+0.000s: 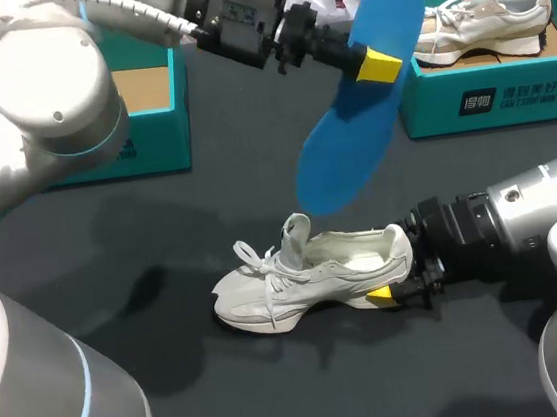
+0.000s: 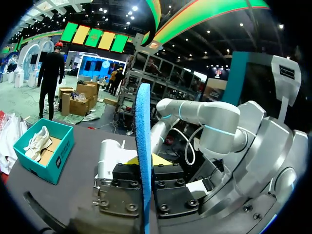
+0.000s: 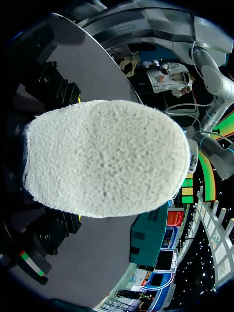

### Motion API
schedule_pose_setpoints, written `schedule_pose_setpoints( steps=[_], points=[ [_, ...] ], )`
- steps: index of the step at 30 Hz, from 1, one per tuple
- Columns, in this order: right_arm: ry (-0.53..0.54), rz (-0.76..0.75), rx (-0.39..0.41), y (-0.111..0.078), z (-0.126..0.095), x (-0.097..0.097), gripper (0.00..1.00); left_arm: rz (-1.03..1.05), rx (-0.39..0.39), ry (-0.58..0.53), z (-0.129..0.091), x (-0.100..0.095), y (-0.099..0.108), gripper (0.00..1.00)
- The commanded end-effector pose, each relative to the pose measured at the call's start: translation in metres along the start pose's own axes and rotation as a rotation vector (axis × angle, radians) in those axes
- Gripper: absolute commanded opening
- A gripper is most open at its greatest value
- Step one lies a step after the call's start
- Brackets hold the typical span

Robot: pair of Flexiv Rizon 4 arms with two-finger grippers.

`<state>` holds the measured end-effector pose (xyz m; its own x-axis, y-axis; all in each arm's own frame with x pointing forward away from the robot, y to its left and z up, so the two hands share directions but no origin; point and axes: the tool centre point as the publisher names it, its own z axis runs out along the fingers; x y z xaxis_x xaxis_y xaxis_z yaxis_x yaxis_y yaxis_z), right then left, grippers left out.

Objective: Take the shoe out of the shoebox, open the shoe tongue, remove and reinsert the insole, then place the shoe into the shoebox

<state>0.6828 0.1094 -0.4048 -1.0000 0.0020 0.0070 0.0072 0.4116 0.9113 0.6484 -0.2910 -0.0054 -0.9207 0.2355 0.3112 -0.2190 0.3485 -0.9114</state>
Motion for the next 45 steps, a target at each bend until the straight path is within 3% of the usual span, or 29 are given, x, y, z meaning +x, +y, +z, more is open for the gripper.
schedule_pose_setpoints(
  steps=[1, 5, 9, 13, 25, 35, 45],
  points=[
    [-0.002, 0.001, 0.003, 0.000, 0.002, 0.001, 0.00, 0.002, 0.083, -0.002, 0.001, 0.002, 0.007, 0.00],
    [-0.002, 0.001, 0.003, 0.000, 0.002, 0.001, 0.00, 0.002, 0.083, -0.002, 0.001, 0.002, 0.007, 0.00],
    [-0.002, 0.001, 0.003, 0.000, 0.002, 0.001, 0.00, 0.041, 0.170, -0.043, -0.010, 0.029, 0.002, 0.00],
    [-0.002, 0.001, 0.003, 0.000, 0.002, 0.001, 0.00, 0.073, 0.181, -0.103, -0.029, 0.054, -0.015, 0.00],
    [-0.002, 0.001, 0.003, 0.000, 0.002, 0.001, 0.00, 0.073, 0.182, -0.104, -0.028, 0.056, -0.014, 0.00],
    [-0.002, 0.001, 0.003, 0.000, 0.002, 0.001, 0.00, 0.017, 0.243, -0.130, -0.039, 0.047, -0.013, 0.00],
    [-0.002, 0.001, 0.003, 0.000, 0.002, 0.001, 0.00, -0.013, 0.262, -0.165, -0.043, 0.050, 0.007, 0.00]
  ],
)
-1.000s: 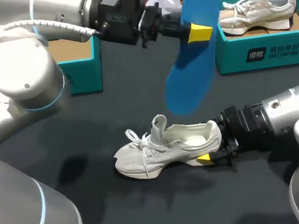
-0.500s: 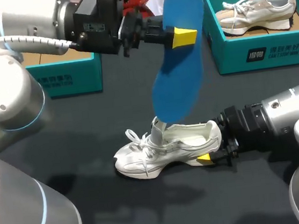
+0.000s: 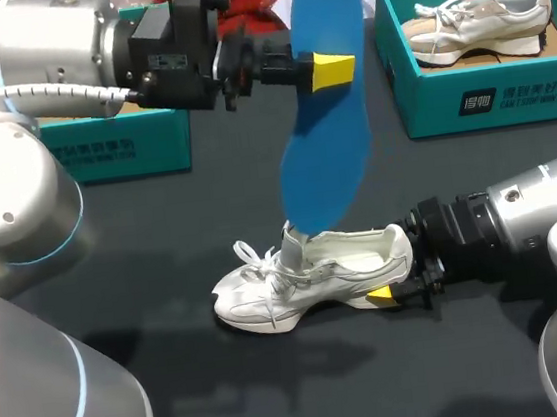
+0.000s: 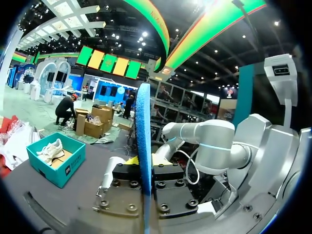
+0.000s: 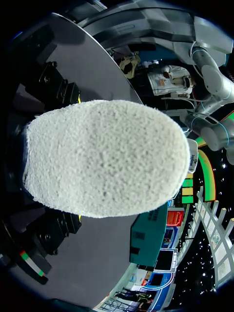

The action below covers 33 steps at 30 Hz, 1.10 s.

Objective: Take the shoe out of the shoebox, open the shoe tongue, remove and reinsert the insole, then place the shoe into the shoebox

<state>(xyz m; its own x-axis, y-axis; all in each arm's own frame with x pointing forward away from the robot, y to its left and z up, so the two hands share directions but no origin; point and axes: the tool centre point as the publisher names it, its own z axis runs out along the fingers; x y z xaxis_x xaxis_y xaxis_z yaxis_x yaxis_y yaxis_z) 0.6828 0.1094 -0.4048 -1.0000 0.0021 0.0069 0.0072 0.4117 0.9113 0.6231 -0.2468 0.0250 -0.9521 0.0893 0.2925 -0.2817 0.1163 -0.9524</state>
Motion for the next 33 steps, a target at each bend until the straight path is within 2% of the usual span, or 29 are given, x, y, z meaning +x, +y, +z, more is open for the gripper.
schedule_pose_setpoints(
  steps=[1, 17, 26, 28, 29, 30, 31, 33],
  points=[
    [-0.002, 0.001, 0.003, 0.000, 0.002, 0.001, 0.00, -0.007, 0.017, -0.017, -0.008, 0.006, 0.014, 0.00],
    [-0.002, 0.001, 0.003, 0.000, 0.002, 0.001, 0.00, -0.055, 0.046, -0.032, -0.028, 0.013, 0.027, 0.00],
    [-0.002, 0.001, 0.003, 0.000, 0.002, 0.001, 0.00, -0.062, 0.049, -0.029, -0.030, 0.012, 0.028, 0.00],
    [-0.003, 0.007, 0.040, 0.000, 0.000, 0.001, 0.00, -0.062, 0.049, -0.029, -0.030, 0.012, 0.028, 0.00],
    [-0.002, 0.008, 0.053, 0.001, 0.000, 0.001, 0.10, -0.062, 0.049, -0.029, -0.030, 0.012, 0.028, 0.00],
    [0.002, 0.008, 0.061, 0.001, 0.000, 0.001, 0.49, -0.062, 0.049, -0.029, -0.030, 0.012, 0.028, 0.00],
    [-0.003, 0.009, 0.073, 0.001, 0.000, 0.001, 1.00, -0.062, 0.049, -0.029, -0.030, 0.012, 0.028, 0.00],
    [-0.002, 0.010, 0.082, 0.000, -0.001, 0.001, 1.00, -0.062, 0.049, -0.029, -0.030, 0.012, 0.028, 0.00]
  ],
)
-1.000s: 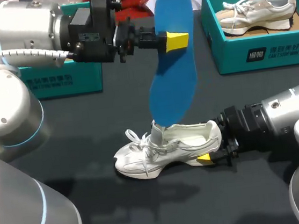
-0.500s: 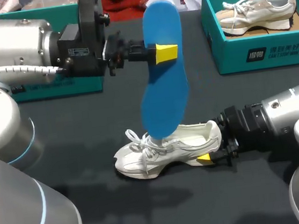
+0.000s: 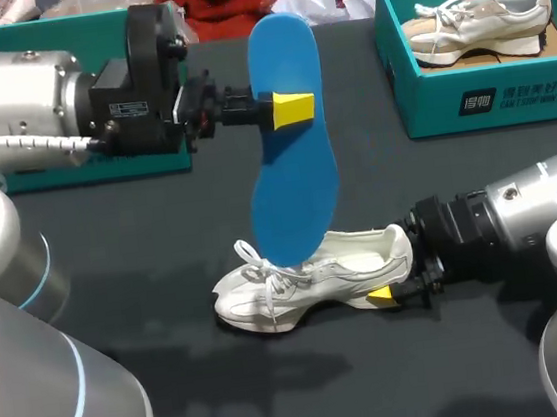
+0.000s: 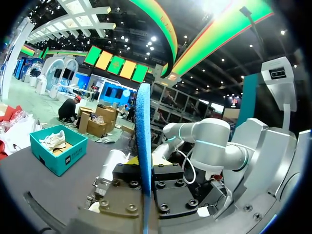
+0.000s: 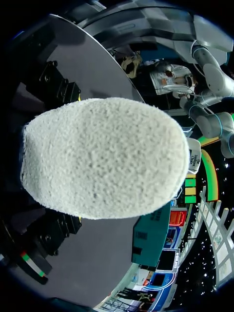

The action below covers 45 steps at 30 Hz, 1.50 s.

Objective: Take the shoe out of the shoebox, open the shoe tongue, remove and reinsert the insole, then place the shoe into the shoebox

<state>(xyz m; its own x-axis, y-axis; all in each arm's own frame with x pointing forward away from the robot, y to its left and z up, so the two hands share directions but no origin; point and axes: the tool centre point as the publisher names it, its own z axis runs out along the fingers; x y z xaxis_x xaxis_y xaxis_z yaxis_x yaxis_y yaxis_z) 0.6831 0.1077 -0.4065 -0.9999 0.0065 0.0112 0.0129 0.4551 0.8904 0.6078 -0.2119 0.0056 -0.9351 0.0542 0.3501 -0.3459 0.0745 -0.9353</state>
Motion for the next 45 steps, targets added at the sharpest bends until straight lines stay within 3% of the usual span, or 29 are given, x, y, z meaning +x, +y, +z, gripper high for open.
schedule_pose_setpoints(
  steps=[1, 19, 29, 37, 40, 45],
  points=[
    [-0.002, 0.005, 0.046, 0.002, -0.001, 0.002, 1.00, 0.001, 0.002, 0.001, 0.002, 0.000, 0.001, 0.00],
    [-0.020, 0.034, 0.283, 0.001, -0.030, 0.004, 1.00, 0.001, 0.002, 0.001, 0.002, 0.000, 0.001, 0.00],
    [0.012, 0.085, 0.557, 0.006, -0.048, 0.001, 1.00, 0.001, 0.002, 0.001, 0.002, 0.000, 0.001, 0.00],
    [-0.011, 0.122, 0.772, 0.019, -0.058, 0.012, 1.00, 0.001, 0.002, 0.001, 0.002, 0.000, 0.001, 0.00],
    [-0.057, 0.189, 0.904, 0.023, -0.064, 0.017, 1.00, 0.001, 0.002, 0.001, 0.002, 0.000, 0.001, 0.00],
    [-0.057, 0.189, 0.904, 0.023, -0.064, 0.017, 1.00, 0.001, 0.002, 0.001, 0.002, 0.000, 0.001, 0.00]
  ],
)
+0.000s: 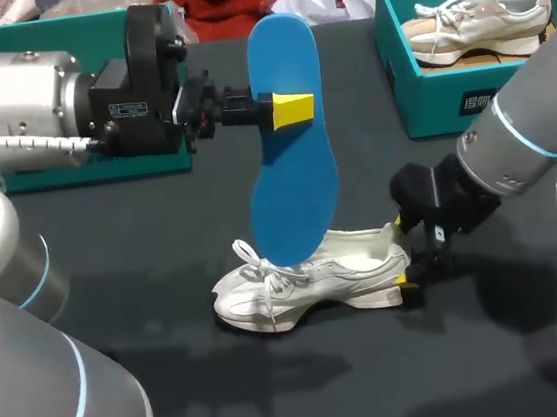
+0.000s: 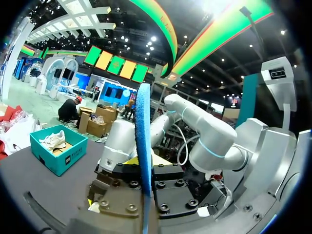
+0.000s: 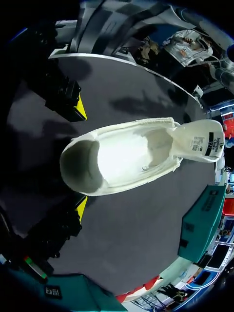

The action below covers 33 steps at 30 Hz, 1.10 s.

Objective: Take the shoe out of the shoebox, open the shoe tongue, remove and reinsert the insole, then place the shoe into the shoebox

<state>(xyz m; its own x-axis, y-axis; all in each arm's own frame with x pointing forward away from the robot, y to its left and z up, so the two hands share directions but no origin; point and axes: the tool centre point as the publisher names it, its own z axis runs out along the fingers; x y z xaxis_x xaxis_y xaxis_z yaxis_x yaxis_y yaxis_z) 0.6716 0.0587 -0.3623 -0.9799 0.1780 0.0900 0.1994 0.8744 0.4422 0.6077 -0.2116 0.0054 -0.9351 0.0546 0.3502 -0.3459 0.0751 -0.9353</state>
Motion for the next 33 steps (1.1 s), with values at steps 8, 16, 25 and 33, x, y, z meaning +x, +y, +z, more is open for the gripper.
schedule_pose_setpoints(
  steps=[8, 16, 25, 33],
  points=[
    [-0.015, 0.002, 0.276, 0.003, -0.004, 0.006, 1.00, 0.001, 0.003, 0.000, 0.002, 0.000, 0.001, 0.00],
    [-0.064, -0.008, 0.369, 0.006, -0.004, 0.008, 1.00, 0.001, 0.003, 0.000, 0.002, 0.000, 0.001, 0.00],
    [-0.073, -0.039, 0.433, 0.020, -0.011, 0.010, 1.00, 0.001, 0.003, 0.000, 0.002, 0.000, 0.001, 0.00],
    [-0.075, -0.061, 0.451, 0.023, -0.011, 0.009, 1.00, 0.001, 0.003, 0.000, 0.002, 0.000, 0.001, 0.00]
  ],
)
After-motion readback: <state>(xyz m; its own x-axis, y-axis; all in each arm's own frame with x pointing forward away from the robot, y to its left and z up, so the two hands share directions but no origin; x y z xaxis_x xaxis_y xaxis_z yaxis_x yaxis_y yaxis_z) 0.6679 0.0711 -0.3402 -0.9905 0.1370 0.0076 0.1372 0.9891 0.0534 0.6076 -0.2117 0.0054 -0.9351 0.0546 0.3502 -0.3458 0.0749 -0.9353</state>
